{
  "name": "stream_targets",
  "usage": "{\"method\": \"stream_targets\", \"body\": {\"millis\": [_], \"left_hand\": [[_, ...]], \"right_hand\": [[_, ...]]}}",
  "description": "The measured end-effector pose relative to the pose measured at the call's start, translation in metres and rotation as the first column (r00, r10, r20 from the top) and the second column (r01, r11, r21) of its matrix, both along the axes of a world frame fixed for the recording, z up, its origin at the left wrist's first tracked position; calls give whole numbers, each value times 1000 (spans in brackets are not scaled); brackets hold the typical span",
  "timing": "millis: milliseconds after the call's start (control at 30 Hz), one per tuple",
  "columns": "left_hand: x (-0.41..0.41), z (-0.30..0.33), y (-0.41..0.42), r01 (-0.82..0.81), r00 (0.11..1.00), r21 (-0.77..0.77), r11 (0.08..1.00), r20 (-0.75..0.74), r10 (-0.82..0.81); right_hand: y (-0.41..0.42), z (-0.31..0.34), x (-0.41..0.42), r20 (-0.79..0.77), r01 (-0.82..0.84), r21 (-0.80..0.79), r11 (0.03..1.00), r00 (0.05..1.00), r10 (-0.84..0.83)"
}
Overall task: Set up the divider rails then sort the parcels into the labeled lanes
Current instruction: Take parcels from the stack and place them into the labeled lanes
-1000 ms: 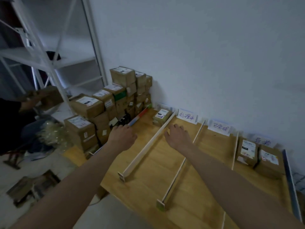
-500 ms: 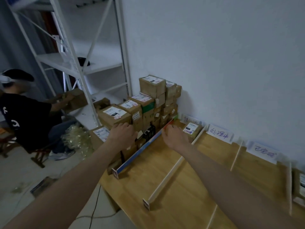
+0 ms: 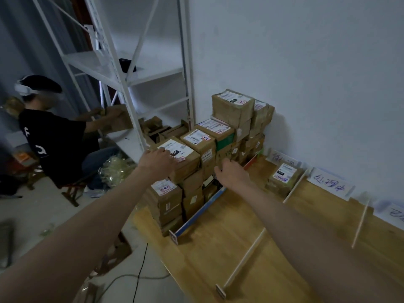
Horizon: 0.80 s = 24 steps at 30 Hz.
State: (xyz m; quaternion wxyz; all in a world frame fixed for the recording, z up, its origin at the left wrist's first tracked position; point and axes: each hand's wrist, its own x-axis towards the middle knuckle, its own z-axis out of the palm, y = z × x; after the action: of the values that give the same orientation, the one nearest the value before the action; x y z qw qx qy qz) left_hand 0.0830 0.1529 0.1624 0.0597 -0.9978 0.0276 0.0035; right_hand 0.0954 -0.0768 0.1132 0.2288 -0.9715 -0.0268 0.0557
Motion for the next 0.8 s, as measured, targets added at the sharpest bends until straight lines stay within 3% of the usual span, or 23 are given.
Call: {"method": "stream_targets", "body": {"millis": [333, 567, 800], "left_hand": [[100, -19, 65, 18, 998, -139, 990, -54, -26], [139, -52, 84, 4, 991, -254, 967, -126, -37], [144, -66, 92, 24, 995, -419, 908, -82, -65]], "right_hand": [[65, -9, 47, -175, 218, 264, 940, 969, -176], [103, -18, 62, -405, 478, 437, 762, 861, -308], [124, -29, 63, -443, 562, 625, 542, 827, -346]]}}
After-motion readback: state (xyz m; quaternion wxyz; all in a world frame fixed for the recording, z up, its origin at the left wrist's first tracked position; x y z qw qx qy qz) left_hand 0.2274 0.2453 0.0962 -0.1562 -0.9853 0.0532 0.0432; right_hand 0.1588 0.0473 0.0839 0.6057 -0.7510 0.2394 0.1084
